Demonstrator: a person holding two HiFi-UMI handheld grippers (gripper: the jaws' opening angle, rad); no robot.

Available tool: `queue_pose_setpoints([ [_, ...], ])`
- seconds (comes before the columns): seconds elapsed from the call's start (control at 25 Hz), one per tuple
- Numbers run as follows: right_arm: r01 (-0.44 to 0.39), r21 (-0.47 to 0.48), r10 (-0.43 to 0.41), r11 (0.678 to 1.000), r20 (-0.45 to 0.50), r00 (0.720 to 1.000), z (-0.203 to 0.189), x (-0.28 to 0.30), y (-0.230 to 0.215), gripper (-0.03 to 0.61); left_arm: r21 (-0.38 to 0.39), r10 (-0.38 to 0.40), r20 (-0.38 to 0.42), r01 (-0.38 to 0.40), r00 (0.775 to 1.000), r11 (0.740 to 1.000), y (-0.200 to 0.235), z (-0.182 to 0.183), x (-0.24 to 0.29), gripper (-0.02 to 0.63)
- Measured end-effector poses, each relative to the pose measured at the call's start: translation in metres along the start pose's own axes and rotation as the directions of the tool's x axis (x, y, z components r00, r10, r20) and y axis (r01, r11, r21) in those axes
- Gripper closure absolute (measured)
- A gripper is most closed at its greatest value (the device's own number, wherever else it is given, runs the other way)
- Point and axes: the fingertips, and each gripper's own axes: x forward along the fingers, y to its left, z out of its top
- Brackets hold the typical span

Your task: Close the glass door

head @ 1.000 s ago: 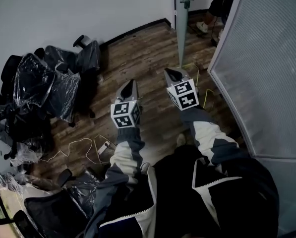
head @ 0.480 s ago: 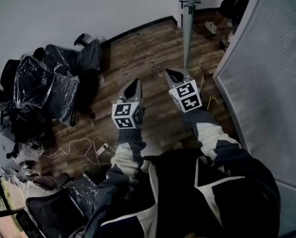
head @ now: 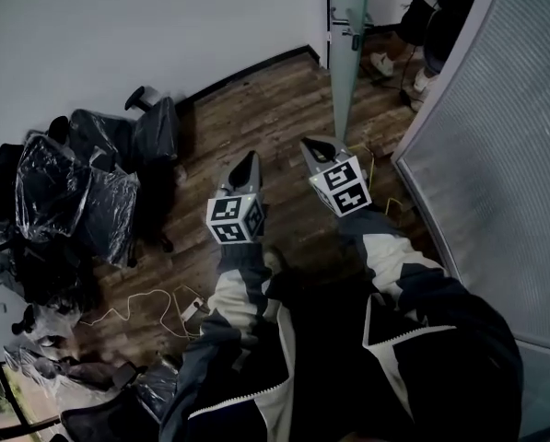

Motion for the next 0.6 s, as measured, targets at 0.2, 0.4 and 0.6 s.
queue_pose_setpoints([
  [0.2, 0.095, 0.032, -0.094, 0.995, -0.023, 0.995, 0.018, 0.049, -0.027, 0.575, 0.023, -0.115, -0.005, 0.115, 0.993, 0.993, 0.039, 0.015, 0.051, 0.614],
  [0.4, 0.188, 0.056, -0.187, 0.981, -0.027, 0.982, 0.038, 0.092, -0.042, 0.575, 0.011, -0.203, -0.02, 0.203, 0.979, 0.979, 0.074, 0.027, 0.089, 0.614],
  [0.6, 0.249, 0.045, -0.247, 0.967, -0.047, 0.968, 0.052, 0.134, -0.05, 0.575, 0.009, -0.283, -0.03, 0.283, 0.959, 0.959, 0.108, 0.027, 0.123, 0.614],
])
